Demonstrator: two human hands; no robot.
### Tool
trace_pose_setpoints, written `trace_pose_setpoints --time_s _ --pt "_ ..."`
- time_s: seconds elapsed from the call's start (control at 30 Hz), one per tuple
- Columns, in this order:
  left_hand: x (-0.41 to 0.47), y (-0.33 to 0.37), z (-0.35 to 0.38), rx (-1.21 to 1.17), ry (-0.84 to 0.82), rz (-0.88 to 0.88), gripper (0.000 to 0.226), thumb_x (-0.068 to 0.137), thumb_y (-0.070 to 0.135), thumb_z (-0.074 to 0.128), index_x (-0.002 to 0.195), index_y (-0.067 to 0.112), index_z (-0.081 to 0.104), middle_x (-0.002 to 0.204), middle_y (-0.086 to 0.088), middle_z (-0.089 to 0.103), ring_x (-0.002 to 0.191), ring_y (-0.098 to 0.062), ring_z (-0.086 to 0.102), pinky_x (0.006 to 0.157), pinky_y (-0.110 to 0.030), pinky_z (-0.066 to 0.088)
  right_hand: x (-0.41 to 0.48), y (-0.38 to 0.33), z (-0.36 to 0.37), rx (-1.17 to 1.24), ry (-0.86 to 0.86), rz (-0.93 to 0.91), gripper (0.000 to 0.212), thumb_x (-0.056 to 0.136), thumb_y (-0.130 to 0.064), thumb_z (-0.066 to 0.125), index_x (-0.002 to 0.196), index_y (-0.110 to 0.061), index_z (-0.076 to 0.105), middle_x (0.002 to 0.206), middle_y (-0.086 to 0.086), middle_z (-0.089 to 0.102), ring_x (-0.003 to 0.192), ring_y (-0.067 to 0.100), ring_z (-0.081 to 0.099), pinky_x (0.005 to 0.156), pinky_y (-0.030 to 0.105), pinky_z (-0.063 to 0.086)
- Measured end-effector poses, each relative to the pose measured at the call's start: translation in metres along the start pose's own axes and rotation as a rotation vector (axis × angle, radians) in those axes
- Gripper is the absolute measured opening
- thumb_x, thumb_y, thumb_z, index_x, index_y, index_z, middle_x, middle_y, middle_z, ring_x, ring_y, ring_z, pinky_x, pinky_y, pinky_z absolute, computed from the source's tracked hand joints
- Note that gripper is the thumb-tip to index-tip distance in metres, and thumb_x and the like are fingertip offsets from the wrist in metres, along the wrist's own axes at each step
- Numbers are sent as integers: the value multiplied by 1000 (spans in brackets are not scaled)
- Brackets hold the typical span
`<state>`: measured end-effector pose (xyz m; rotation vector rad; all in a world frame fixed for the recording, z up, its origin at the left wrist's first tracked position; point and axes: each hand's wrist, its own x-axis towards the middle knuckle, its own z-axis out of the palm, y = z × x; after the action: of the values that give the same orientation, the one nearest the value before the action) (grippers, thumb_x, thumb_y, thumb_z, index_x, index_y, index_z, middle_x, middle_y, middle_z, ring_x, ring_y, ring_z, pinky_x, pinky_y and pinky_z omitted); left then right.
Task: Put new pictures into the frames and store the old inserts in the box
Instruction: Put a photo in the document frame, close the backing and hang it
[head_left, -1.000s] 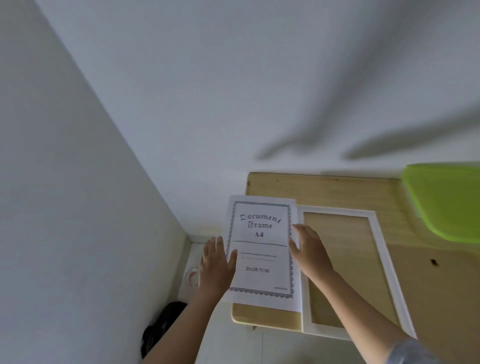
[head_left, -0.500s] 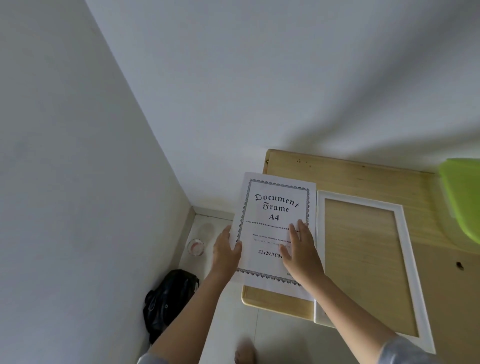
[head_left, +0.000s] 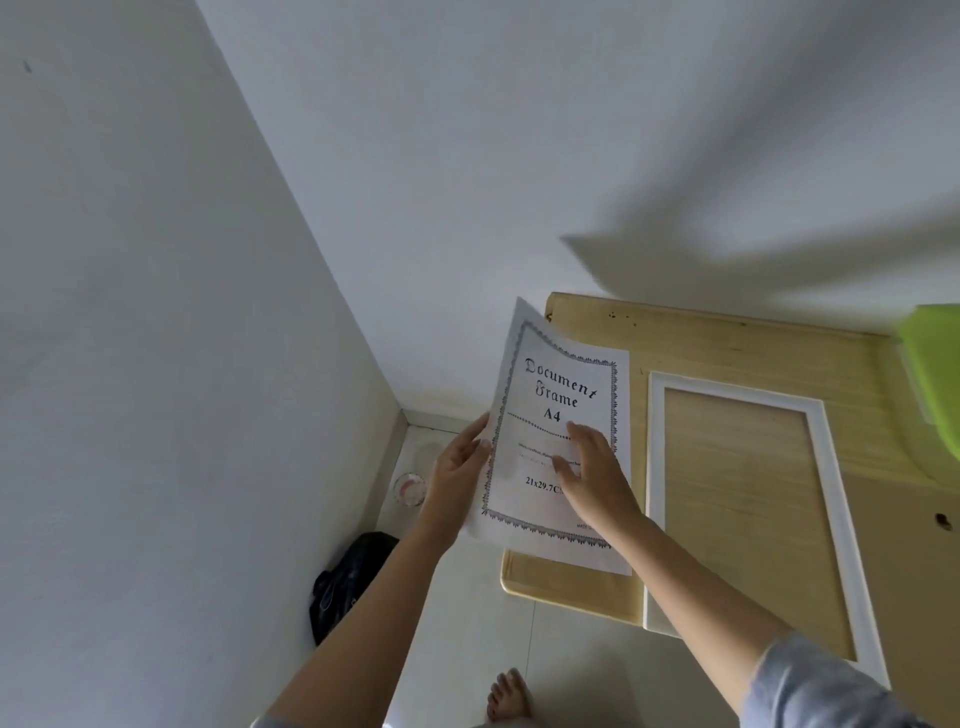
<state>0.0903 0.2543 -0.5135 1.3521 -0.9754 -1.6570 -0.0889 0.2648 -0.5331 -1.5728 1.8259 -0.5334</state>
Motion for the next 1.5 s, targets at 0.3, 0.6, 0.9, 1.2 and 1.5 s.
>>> trace_pose_setpoints --time_s 0.3,0.6,0.9,1.2,1.5 --pt "-13 23 33 84 -92 134 33 98 14 44 118 37 56 117 -7 64 102 -22 62 87 -35 52 22 -73 -54 369 170 -114 44 95 -28 47 138 -18 41 133 5 51 112 9 53 92 22 41" --pt "-33 38 60 152 -175 274 37 98 13 42 122 39 52 120 3 63 103 -14 64 85 -36 55 5 -83 -80 213 348 -159 41 93 -22 49 134 -17 47 125 6 58 102 15 62 88 29 48" --pt "-48 41 111 360 -182 317 37 89 34 49 125 41 52 115 8 66 101 -12 64 84 -44 55 -22 -65 -125 186 536 -96 21 81 4 46 96 13 57 85 29 64 83 39 62 77 51 51" --pt "-55 21 198 445 -281 371 37 94 34 48 130 25 49 135 9 47 126 -2 41 102 -21 38 -45 15 -199 278 581 39 19 71 7 47 86 14 56 84 32 61 77 42 58 63 42 55" --pt "-46 -64 240 1212 -277 415 56 96 47 35 146 26 22 157 2 10 145 -17 6 118 -41 12 -73 131 -223 314 515 298 24 73 9 52 94 19 51 98 37 54 96 49 50 75 51 50"
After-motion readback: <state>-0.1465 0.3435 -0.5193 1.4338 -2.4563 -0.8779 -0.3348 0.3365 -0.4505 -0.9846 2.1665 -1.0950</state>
